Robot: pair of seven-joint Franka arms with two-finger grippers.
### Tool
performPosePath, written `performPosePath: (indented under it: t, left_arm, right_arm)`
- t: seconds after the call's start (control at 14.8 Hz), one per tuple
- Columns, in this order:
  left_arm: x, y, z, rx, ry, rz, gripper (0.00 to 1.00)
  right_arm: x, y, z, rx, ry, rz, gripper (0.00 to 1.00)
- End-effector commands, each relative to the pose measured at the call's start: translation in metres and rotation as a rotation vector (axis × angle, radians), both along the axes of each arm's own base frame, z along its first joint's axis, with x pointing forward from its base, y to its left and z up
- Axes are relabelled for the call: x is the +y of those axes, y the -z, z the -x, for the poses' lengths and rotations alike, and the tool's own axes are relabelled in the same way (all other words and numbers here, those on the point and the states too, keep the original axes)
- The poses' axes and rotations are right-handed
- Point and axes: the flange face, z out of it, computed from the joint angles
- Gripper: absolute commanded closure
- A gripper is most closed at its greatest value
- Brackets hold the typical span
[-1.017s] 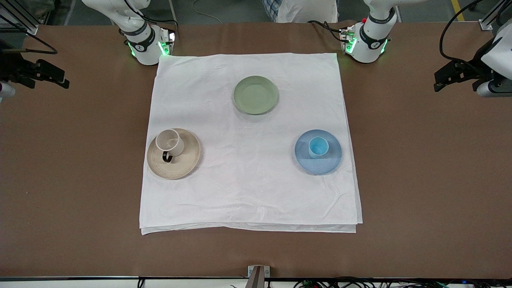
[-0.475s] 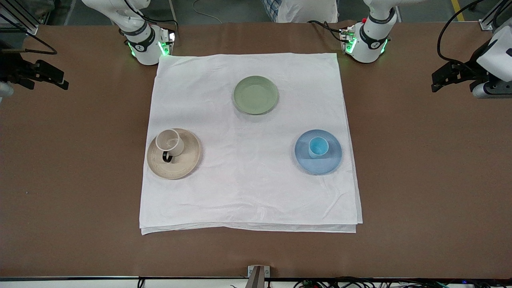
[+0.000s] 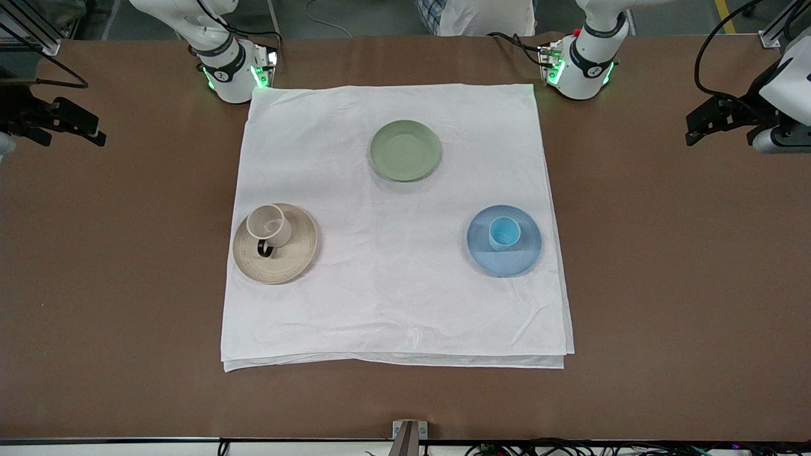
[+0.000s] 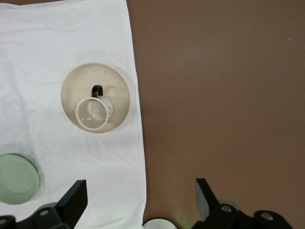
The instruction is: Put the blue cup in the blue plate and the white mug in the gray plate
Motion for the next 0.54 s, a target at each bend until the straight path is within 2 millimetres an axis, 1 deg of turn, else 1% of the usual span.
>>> performPosePath:
  t: [0.0,0.14,0.27,0.47]
  left_arm:
    - [0.0003,-0.0051,0.0016,-0.006,0.015,0.017,0.00]
    - [-0.0005,-0.0056,0.0025,-0.004,0.018,0.017,0.00]
    - [-0.0007,-0.0054,0.0029,-0.001,0.019,0.018,0.00]
    - [-0.0040,-0.0062,0.0030,-0.003,0.029,0.026,0.00]
  right_arm:
    - [-0.0014,-0.0061,0.0063,-0.030,-0.055,0.011,0.00]
    - [-0.0021,-0.0055,0.0072,-0.022,-0.050,0.010,0.00]
    - [-0.0071,-0.0047,0.0075,-0.019,-0.041,0.009,0.00]
    - [-0.0069,-0.0037,0.0082,-0.009,-0.040,0.007,0.00]
